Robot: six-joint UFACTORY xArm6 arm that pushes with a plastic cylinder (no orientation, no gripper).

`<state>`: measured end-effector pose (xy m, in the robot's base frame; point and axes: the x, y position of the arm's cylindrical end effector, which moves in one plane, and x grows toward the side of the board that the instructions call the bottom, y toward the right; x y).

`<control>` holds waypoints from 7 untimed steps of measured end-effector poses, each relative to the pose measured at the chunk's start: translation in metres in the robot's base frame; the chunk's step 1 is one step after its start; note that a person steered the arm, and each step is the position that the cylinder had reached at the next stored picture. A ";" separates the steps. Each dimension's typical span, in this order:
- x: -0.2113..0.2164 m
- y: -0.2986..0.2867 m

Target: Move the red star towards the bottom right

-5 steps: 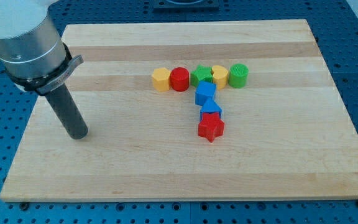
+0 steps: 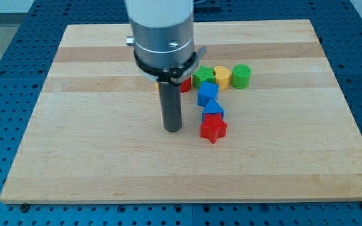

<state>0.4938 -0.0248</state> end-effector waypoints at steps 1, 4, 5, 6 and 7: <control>0.000 0.018; 0.021 0.083; 0.022 0.109; 0.028 0.137; 0.040 0.160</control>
<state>0.5335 0.1348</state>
